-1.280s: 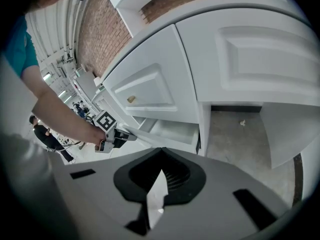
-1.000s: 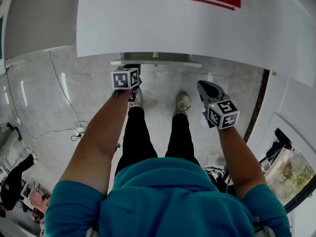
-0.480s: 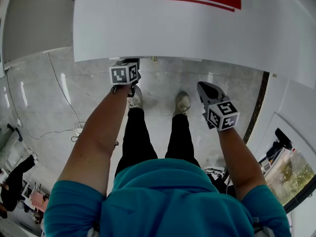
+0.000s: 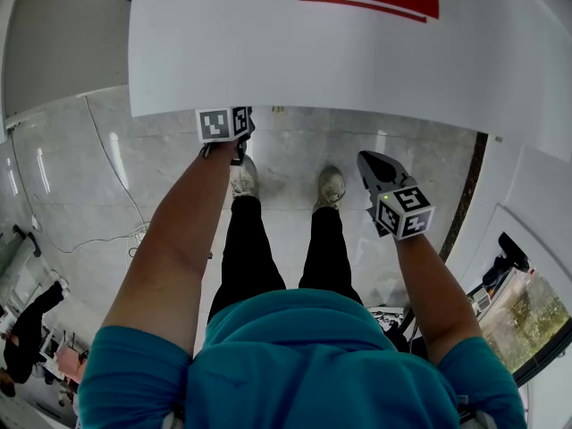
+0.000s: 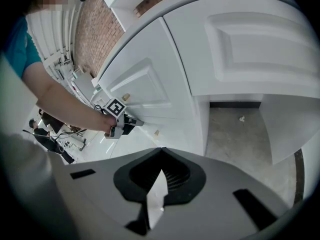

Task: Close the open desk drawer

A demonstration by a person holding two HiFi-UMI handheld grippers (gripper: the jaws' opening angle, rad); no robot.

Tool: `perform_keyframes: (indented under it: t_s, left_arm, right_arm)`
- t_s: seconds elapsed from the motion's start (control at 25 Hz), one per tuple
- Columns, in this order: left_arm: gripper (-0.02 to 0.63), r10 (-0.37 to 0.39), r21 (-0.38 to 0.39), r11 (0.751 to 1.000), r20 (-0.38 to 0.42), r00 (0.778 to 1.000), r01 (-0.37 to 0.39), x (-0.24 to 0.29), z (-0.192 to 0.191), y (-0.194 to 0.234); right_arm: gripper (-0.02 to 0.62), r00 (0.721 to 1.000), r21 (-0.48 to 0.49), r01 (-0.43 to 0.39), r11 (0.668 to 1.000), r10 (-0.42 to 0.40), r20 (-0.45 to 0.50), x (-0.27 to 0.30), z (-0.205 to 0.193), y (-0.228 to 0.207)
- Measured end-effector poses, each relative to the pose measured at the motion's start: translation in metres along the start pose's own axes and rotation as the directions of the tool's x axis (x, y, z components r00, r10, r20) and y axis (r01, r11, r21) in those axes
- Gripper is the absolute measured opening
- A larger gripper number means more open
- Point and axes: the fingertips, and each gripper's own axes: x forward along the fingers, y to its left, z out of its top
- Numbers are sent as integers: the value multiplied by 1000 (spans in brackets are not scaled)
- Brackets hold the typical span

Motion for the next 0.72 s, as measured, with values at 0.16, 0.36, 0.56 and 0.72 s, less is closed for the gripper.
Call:
perform_keyframes:
  t_s: [0.16, 0.36, 0.56, 0.72]
  left_arm:
    - [15, -2, 11, 1000, 12, 1000, 2, 0, 3, -1]
    - [15, 11, 20, 1000, 46, 999, -12, -3, 9, -1]
    - [15, 7, 12, 1000, 32, 999, -8, -4, -5, -14]
    - [15, -10, 7, 1000, 18, 1000, 9, -16, -26, -25]
  right_arm:
    - [21, 1000, -1, -1, 1000, 1, -5, -2, -3, 0]
    - [21, 1000, 0, -2, 1000, 2, -5, -3, -5, 4]
    - [21, 1000, -10, -3, 1000, 3, -15, -5, -12, 11]
    - [21, 1000, -26, -5, 1000, 5, -10, -11, -10, 20]
